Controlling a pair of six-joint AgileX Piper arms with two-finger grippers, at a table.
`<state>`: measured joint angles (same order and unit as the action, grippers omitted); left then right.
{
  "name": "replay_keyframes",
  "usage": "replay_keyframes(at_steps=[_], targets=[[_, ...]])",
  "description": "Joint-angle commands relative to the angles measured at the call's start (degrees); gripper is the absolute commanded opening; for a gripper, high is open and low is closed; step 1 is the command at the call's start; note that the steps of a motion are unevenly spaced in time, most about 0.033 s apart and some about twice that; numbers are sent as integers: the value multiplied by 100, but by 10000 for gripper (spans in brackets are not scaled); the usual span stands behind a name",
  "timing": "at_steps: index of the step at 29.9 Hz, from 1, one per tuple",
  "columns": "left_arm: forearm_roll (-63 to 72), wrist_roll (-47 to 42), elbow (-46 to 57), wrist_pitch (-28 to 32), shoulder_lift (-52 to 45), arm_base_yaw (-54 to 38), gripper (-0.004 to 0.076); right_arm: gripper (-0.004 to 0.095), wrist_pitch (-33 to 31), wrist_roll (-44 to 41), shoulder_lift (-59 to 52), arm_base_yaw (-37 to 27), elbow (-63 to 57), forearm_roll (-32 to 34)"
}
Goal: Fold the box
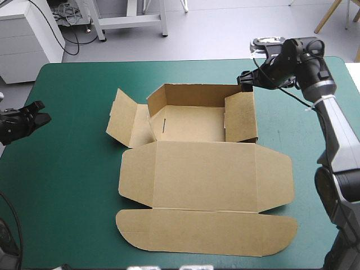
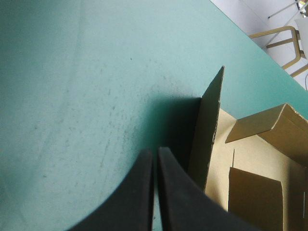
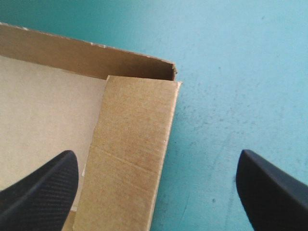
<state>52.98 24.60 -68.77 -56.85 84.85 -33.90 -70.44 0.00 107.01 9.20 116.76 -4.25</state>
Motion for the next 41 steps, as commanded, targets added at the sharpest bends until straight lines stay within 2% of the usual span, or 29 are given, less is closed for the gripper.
replay_keyframes(at_steps=[1, 9, 17, 24, 29, 35, 41], targets=[[306, 7, -144, 50, -228, -14, 7, 823, 145, -169, -834, -47, 215, 215], [304, 7, -144, 50, -228, -14, 7, 823, 135, -491, -1596, -35, 204, 213], [304, 32, -144, 50, -228, -14, 7, 819, 135, -494, -1696, -35, 204, 56], [417, 32, -144, 39, -228, -14, 7, 819, 166, -483, -1676, -35, -781, 274], [555, 32, -144, 24, -228, -14, 7, 819, 366, -495, -1291, -35, -1275, 206], [610, 32, -144, 24, -228, -14, 7, 819, 307, -404, -438, -27, -1287, -211], [619, 32, -144, 24, -228, -14, 7, 819, 371, -418, 164, -27, -1287, -218]])
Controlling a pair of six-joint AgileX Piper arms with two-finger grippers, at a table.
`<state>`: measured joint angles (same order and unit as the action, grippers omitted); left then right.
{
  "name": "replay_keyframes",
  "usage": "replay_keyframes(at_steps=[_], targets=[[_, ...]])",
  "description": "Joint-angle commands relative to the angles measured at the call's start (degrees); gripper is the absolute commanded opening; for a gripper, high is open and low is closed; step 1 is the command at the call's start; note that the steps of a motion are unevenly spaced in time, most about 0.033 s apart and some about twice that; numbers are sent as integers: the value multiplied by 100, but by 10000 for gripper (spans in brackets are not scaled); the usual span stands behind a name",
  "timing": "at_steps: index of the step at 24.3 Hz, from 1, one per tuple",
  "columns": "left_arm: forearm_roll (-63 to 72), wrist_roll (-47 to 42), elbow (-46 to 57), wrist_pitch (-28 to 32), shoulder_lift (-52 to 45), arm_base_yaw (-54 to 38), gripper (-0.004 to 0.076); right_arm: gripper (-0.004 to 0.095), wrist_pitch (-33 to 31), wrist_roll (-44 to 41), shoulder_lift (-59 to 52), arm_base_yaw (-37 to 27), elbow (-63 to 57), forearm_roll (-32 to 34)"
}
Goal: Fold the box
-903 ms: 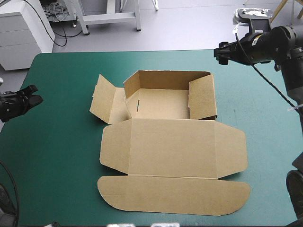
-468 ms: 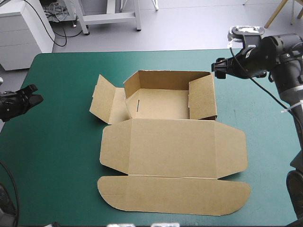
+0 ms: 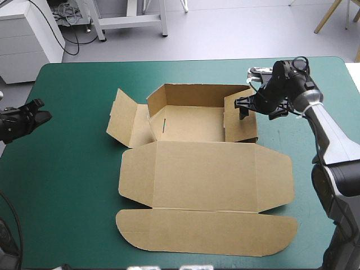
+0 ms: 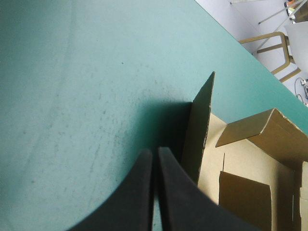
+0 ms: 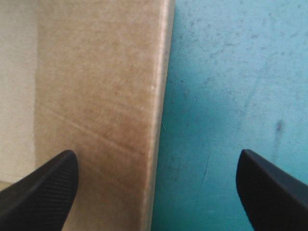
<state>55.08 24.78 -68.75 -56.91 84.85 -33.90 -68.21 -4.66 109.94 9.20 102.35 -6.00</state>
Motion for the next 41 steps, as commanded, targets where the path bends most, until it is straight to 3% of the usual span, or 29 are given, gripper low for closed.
replay_keyframes(at_steps=[1, 11, 14, 16, 18, 19, 20, 26, 37, 38, 41], targets=[[409, 13, -146, 30, -228, -14, 7, 819, 148, 48, -55, -22, 154, -43], [409, 13, -146, 3, -228, -14, 7, 819, 211, -37, 167, 254, 154, 188], [409, 13, -146, -11, -228, -14, 7, 771, 160, -73, 171, 254, 154, 157], [409, 13, -146, -11, -228, -14, 7, 656, 110, -127, 171, 254, 154, 199], [379, 13, -146, -51, -228, -14, 7, 329, 15, -127, 171, 254, 154, 256], [370, 13, -146, -51, -228, -14, 7, 88, -15, 0, 171, 254, 154, 231], [370, 13, -146, -64, -228, -14, 7, -8, -44, 46, 171, 254, 154, 213], [456, 520, -146, -173, -228, -14, 7, 0, -77, 186, -42, 254, 533, 159], [347, 1301, -146, -243, -228, -14, 10, 0, -77, 967, -2121, 242, 1322, -128], [289, 1369, -146, -345, -228, -14, 34, 0, -77, 1081, -2262, 242, 1322, -265], [-120, 1529, -146, -546, -228, -14, 210, 0, -77, 1315, -2469, 242, 1322, -617]])
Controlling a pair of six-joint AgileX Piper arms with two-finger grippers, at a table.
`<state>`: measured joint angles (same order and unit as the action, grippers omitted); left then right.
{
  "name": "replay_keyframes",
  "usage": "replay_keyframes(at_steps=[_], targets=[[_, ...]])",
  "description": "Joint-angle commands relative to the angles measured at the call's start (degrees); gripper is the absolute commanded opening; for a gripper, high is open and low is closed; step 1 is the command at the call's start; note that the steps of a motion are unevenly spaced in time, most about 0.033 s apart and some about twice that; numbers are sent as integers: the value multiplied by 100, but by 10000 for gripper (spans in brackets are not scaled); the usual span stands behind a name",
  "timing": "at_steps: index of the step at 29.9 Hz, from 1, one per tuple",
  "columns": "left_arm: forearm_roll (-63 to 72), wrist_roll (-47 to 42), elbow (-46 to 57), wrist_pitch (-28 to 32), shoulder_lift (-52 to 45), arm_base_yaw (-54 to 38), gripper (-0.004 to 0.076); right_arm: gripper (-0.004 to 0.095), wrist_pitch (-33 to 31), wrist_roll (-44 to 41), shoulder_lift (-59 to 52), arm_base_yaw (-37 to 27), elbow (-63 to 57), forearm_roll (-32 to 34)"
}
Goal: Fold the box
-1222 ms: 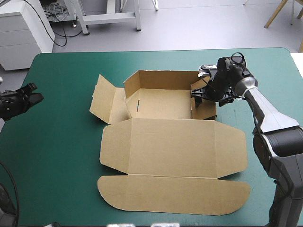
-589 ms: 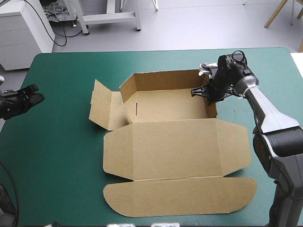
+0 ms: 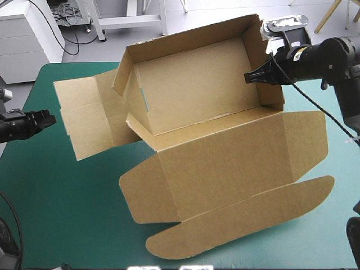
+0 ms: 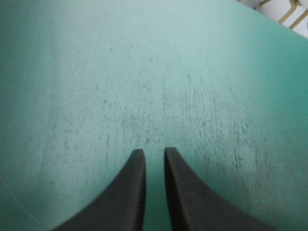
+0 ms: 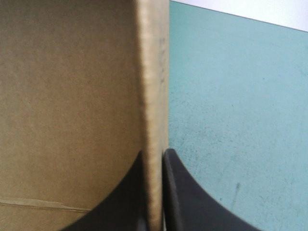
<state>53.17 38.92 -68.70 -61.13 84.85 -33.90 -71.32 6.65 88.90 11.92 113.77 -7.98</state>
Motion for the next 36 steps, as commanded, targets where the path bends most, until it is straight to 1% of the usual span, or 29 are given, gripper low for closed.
replay_keyframes(at_steps=[1, 2, 5, 6, 7, 8, 11, 13, 15, 17, 21, 27, 30, 36], targets=[[-23, 116, -151, -124, -228, -14, 293, 0, 234, 227, -408, -30, 180, -495], [-47, 116, -136, -111, -228, -14, 385, 0, 234, 238, -418, -30, 180, -524], [6, 4, -113, -78, -228, -14, 622, 0, 245, 238, -446, -30, 180, -653], [6, 26, -113, -102, -228, -14, 677, 0, 259, 253, -446, -30, 180, -676], [6, 118, -113, -132, -228, -14, 710, 0, 274, 253, -446, -30, 180, -711], [6, 314, -113, -197, -228, -14, 720, 0, 301, 268, -446, -30, 180, -756], [245, 674, -99, -461, -192, 8, 708, 0, 375, 403, -446, -30, 180, -1055], [855, 1007, -53, -606, -148, 28, 697, 0, 419, 486, -432, -30, 180, -1293], [1648, 1534, 60, -966, -66, 111, 684, 0, 434, 587, -360, -30, 180, -1561], [2276, 1881, 215, -1323, 14, 275, 671, 0, 464, 620, -253, -30, 180, -1739], [2410, 2229, 467, -1302, 13, 727, 666, 0, 570, 634, -27, -30, 180, -1835], [2658, 2281, 483, -1344, -7, 990, 666, 0, 858, 647, 243, -30, 180, -1561], [2827, 2259, 483, -1344, -11, 1105, 666, 0, 984, 619, 332, -30, 180, -1307], [2937, 2294, 461, -1344, -188, 1514, 662, 0, 1274, 243, 346, -30, 147, -679]])
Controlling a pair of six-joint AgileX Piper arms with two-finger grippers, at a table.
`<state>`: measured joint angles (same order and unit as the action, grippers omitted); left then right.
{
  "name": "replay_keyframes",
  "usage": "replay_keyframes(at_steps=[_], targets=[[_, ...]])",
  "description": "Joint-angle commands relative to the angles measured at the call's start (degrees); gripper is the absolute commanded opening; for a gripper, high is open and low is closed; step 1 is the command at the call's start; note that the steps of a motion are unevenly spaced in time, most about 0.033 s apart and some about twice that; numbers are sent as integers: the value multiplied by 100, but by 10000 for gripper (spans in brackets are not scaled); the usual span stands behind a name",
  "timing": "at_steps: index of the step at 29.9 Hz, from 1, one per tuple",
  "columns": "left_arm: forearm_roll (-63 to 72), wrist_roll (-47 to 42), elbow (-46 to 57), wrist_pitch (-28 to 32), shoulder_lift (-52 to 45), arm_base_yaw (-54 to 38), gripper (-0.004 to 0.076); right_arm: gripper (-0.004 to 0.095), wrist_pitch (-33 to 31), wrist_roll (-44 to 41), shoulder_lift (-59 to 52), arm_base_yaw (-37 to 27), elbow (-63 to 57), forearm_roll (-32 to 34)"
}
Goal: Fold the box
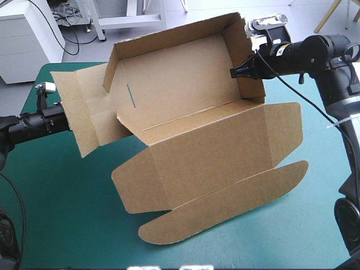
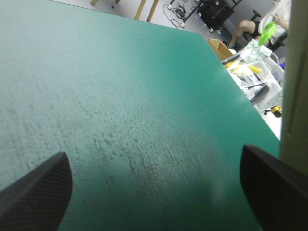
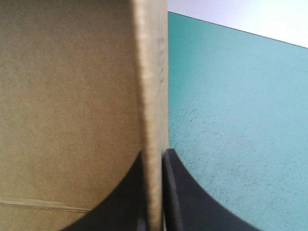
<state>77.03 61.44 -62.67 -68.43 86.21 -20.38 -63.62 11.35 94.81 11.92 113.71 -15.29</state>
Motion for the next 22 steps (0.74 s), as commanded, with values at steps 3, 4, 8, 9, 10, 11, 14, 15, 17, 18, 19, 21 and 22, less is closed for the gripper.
replay_keyframes(at_steps=[3, 4, 8, 9, 10, 11, 14, 15, 17, 18, 19, 21, 22], targets=[[714, 41, -143, -614, -482, 352, 662, 0, 504, -289, -245, -30, 114, 161], [788, 41, -143, -614, -528, 429, 662, 0, 470, -343, -245, -30, 114, 178], [1084, 2, -155, -614, -654, 726, 662, 0, 511, -420, -236, -30, 114, 274], [1138, 2, -166, -614, -684, 804, 662, 0, 537, -420, -236, -30, 114, 287], [1174, 2, -190, -614, -698, 879, 662, 0, 546, -420, -236, -30, 114, 287], [1215, 2, -201, -614, -708, 932, 662, 0, 546, -420, -236, -30, 114, 287], [1396, -41, -323, -614, -708, 1113, 661, 0, 535, -479, -236, -30, 114, 316], [1470, -41, -370, -614, -708, 1183, 661, 0, 535, -531, -236, -30, 114, 375], [1595, -41, -464, -614, -708, 1301, 661, 0, 535, -621, -236, -20, 114, 536], [1622, -41, -525, -614, -708, 1369, 659, 0, 514, -650, -236, -20, 114, 606], [1622, -41, -576, -614, -708, 1435, 657, 0, 483, -650, -236, -20, 114, 663], [1622, -67, -704, -614, -708, 1575, 651, 0, 430, -699, -236, -20, 114, 776], [1622, -125, -751, -614, -708, 1628, 650, 0, 415, -710, -236, -20, 114, 818]])
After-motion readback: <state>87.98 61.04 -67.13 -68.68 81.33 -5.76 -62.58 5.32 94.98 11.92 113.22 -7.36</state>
